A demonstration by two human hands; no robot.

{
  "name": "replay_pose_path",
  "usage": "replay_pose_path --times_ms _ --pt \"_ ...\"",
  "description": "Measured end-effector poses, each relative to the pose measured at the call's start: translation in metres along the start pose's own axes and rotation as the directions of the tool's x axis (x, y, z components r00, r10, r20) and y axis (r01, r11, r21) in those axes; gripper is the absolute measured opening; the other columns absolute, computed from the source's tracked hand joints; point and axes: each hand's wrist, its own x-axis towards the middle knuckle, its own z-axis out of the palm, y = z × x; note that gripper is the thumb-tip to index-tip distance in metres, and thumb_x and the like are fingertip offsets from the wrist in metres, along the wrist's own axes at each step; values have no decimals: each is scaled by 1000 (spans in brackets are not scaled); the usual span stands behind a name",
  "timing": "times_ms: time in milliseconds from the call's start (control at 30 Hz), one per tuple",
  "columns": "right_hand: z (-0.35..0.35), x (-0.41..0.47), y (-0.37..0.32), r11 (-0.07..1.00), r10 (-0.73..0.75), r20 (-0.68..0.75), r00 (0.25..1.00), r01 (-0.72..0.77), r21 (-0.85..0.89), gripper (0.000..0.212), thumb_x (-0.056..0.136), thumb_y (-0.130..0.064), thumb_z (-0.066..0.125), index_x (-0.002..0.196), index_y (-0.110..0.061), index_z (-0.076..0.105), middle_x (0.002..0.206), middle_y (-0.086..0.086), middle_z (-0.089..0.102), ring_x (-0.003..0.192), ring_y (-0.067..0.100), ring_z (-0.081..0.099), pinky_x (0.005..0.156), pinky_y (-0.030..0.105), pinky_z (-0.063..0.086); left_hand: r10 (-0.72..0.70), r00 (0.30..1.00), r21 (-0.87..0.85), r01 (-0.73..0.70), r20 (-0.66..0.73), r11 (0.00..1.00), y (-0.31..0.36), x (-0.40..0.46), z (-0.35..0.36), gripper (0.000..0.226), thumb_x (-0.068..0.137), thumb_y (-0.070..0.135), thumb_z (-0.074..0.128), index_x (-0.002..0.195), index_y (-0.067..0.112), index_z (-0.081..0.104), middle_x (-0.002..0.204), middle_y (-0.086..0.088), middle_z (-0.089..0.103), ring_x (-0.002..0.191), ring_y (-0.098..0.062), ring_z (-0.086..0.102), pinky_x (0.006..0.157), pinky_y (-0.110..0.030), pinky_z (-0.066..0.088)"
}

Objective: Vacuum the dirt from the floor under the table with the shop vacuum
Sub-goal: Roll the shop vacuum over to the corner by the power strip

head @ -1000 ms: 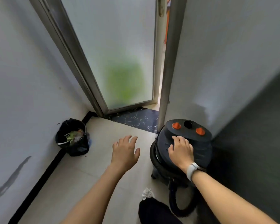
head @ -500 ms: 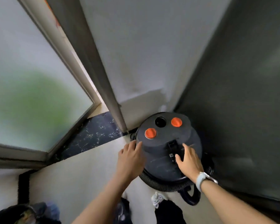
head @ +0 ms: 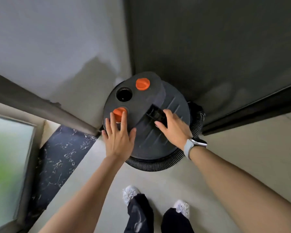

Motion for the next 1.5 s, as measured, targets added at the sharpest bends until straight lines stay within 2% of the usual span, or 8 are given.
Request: replay_pose_path --times_ms 133,233,333,633,900,1133,1367,1500 --pt "4 -34 17 1000 30 -39 999 -30 -7 54 96 -49 39 137 -14 33 123 12 55 108 34 57 77 40 47 80 996 -60 -82 -39 995 0 -19 14 74 94 47 44 152 16 11 157 -21 4 145 -38 3 115 -52 12" --pt "8 -68 40 998 58 -43 997 -57 33 53 95 -51 40 132 -14 36 117 11 59 101 35 60 73 39 46 166 986 -69 -167 -16 984 5 -41 28 87 82 62 27 150 9 18 155 -25 11 143 -43 8 115 -51 14" --pt "14 -107 63 994 87 -34 996 -85 67 53 94 -53 41 129 -13 37 110 8 63 97 34 62 72 39 46 233 972 -77 -230 32 970 15 -69 47 85 84 56 31 148 2 22 151 -31 20 138 -52 16 110 -59 20" --pt "32 -242 137 979 146 28 989 -149 139 55 94 -51 43 130 -10 39 105 6 66 90 33 64 70 39 49 426 896 -21 -427 127 904 50 -171 99 74 90 55 32 146 15 5 144 -36 29 131 -57 26 97 -72 29" --pt "26 -307 222 972 226 -175 958 -209 107 47 81 -46 61 99 -3 58 62 7 66 41 31 59 32 30 40 480 846 -46 -483 231 874 129 -224 147 70 96 60 18 146 11 10 144 -37 27 132 -50 20 97 -73 24" --pt "19 -336 289 902 416 -218 883 -371 220 51 86 -45 59 112 -1 54 78 14 69 61 38 65 49 38 49 586 750 -7 -614 308 790 209 -219 179 70 96 57 21 142 4 23 142 -36 32 129 -55 33 95 -71 29" --pt "8 -348 340 767 614 -212 760 -511 388 51 92 -45 51 123 -5 45 89 14 68 79 39 65 66 42 49 705 573 57 -791 418 609 296 -196 205 74 85 51 34 141 4 22 141 -34 36 129 -54 35 93 -70 31" --pt "0 -347 364 726 666 -230 710 -546 418 51 92 -45 49 123 -5 45 91 14 69 82 39 65 69 41 48 746 518 70 -837 417 542 333 -187 219 80 89 47 45 149 8 9 151 -29 21 140 -47 17 107 -65 19"
